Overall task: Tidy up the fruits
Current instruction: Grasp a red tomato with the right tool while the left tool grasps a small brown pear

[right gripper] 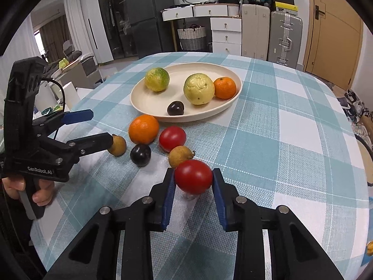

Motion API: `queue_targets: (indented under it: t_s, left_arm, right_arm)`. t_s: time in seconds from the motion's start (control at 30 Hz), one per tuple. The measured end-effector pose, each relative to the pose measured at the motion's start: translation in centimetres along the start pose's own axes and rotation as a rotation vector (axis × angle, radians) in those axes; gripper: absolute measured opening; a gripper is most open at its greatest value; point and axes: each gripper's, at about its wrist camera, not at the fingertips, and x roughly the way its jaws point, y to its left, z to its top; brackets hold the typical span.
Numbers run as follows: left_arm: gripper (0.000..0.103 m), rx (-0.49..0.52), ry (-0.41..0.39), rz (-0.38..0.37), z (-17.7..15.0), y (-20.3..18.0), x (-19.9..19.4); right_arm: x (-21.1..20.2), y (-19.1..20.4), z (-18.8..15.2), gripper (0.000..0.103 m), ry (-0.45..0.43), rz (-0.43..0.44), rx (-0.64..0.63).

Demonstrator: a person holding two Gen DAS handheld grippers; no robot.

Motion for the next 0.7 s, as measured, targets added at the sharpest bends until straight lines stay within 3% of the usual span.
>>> queue_targets:
  t_s: [0.17,0.3,0.53,0.7]
  left_arm:
    - [0.101,0.032,0.031,0.004,-0.2,-0.7,0.4]
    - [0.085,0.062,0.076,-0.022,-0.3,-1.4,1.1]
    - [0.071,0.079,0.108,-0.058,-0.6,-2.0,1.7]
    - [0.049,0.107,0.115,-0.076,-0.8,-2.7,1.7]
  right_arm:
    - [-0.4,0.0,0.1,0.032,-0.011,0.005,0.004]
    - [-0.3,0.0,0.1,0.032,-0.009,0.005,0.003]
    - [-0.5,0.1,0.1,0.032,-0.014,0.013,0.001]
    - [-0.6,0.0,0.1,0.032,-0.019,0.011,0.003]
